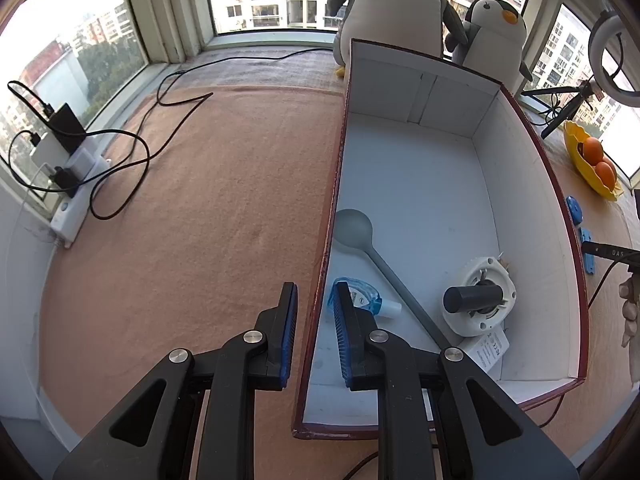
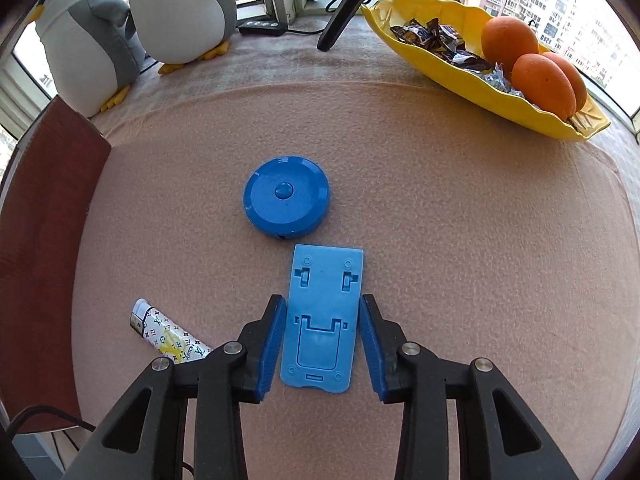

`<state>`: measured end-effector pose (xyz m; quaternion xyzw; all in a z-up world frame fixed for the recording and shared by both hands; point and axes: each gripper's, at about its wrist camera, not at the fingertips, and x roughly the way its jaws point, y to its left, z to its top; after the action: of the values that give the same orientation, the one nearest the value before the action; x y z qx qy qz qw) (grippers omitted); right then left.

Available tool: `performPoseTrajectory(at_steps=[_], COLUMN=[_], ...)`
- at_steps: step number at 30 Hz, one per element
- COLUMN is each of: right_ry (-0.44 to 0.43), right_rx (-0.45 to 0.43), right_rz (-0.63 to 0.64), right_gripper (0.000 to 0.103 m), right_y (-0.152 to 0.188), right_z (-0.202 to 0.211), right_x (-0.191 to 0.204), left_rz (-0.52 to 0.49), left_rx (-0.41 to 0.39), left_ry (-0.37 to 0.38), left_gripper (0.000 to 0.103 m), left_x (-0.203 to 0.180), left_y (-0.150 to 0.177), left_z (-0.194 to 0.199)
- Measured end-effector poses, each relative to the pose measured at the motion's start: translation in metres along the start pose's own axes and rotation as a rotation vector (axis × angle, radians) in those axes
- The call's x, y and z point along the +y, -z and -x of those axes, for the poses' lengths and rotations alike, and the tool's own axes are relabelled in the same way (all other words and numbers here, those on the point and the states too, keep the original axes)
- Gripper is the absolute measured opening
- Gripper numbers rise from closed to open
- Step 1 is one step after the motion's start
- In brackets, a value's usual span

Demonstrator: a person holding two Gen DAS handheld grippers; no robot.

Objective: Organize rigid objects
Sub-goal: 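Close the right tool on the blue phone stand and lift it, then carry the phone stand into the box and open the right tool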

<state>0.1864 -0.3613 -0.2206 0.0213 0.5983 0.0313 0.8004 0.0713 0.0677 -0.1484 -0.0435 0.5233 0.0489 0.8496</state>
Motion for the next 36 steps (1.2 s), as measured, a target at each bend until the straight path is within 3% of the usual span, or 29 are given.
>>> performPoseTrajectory(at_steps=[11,19,29,36], right_ry=[0.01,0.023,-0.034,-0.089], right_rx=[-0.058,-0.139,-0.25,-0.3], right_rz=[-0.026,-0.007,0.124,0.262], right_gripper=[0.033,0.033,0.033,0.033], right_y=[0.014,0.02,0.023,0.03], right_z=[0.014,0.048,0.105,0.133], right_x=[-0.002,0.007,0.071,0.135], left_rz=[0.003,-0.01,-0.012,-0.019], left_rx=[0.006,0.0,-0.008,-0.02], left_ry=[0.009,0.017,0.032,0.041], left_gripper=[0.017,0.017,0.017,0.008], left_x=[0.002,0.0,0.002,0.004], left_y=[0.0,0.0,-0.001,0.0], left_z=[-0.001,-0.001,-0.002,-0.001])
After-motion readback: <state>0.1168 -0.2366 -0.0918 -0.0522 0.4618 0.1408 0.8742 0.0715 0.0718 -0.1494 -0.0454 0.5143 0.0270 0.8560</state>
